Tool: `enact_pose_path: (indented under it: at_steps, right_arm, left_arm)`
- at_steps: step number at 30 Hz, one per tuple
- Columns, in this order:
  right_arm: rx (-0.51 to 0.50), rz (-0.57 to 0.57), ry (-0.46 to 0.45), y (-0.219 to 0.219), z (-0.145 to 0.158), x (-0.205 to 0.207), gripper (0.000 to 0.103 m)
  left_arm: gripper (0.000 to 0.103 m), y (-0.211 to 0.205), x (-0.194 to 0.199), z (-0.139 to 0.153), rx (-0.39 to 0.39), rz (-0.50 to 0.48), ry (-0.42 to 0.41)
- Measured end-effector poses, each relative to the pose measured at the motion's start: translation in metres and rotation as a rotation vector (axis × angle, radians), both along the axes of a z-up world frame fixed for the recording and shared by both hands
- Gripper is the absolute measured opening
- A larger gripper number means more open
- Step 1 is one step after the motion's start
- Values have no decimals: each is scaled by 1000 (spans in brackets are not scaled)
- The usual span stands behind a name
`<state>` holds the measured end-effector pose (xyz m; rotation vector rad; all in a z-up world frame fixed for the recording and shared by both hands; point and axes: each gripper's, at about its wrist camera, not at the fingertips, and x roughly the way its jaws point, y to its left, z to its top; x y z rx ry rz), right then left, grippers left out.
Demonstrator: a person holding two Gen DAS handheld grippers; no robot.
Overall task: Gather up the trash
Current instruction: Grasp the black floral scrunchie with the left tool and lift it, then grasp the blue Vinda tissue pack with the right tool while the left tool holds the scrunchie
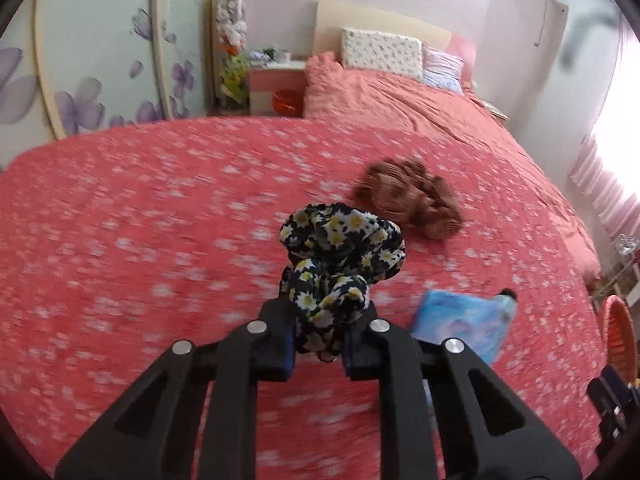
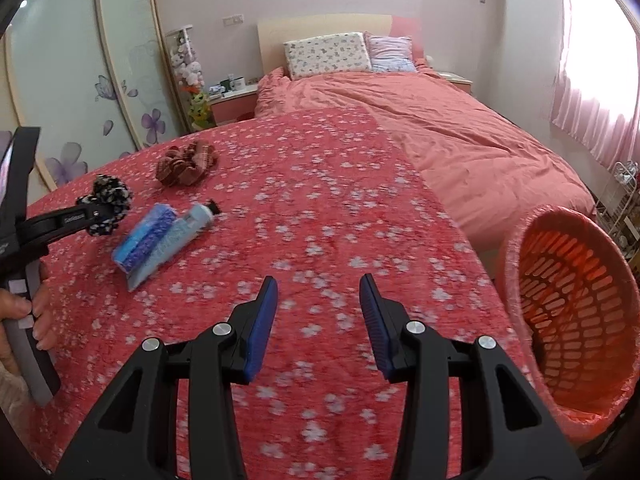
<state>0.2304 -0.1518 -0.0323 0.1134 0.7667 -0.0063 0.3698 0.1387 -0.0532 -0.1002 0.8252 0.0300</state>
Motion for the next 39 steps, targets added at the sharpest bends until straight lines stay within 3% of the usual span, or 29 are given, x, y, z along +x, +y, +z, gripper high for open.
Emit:
enact_pose_path:
  at_steps: [7,12,14,19,31,39]
  right_arm:
    - [74,69,11,35,1,13,43]
    - [116,128,-1,72,8,24,43]
    - [121,144,-2,85,9,27,43]
    - [120,161,4,108,6,35,43]
    - [93,64,22,136,2,54,43]
    - [18,25,36,151,-11,68,59]
  left_arm:
    - [18,46,-20,-1,112,73,9]
    - [23,73,-22,-15,72,123,53]
    - [24,79,-23,-17,33,125,57]
    - [24,84,-25,-19,20,113,66]
    - [24,82,-22,-21,2,114,65]
    - [24,87,-26,-23,-20,114,61]
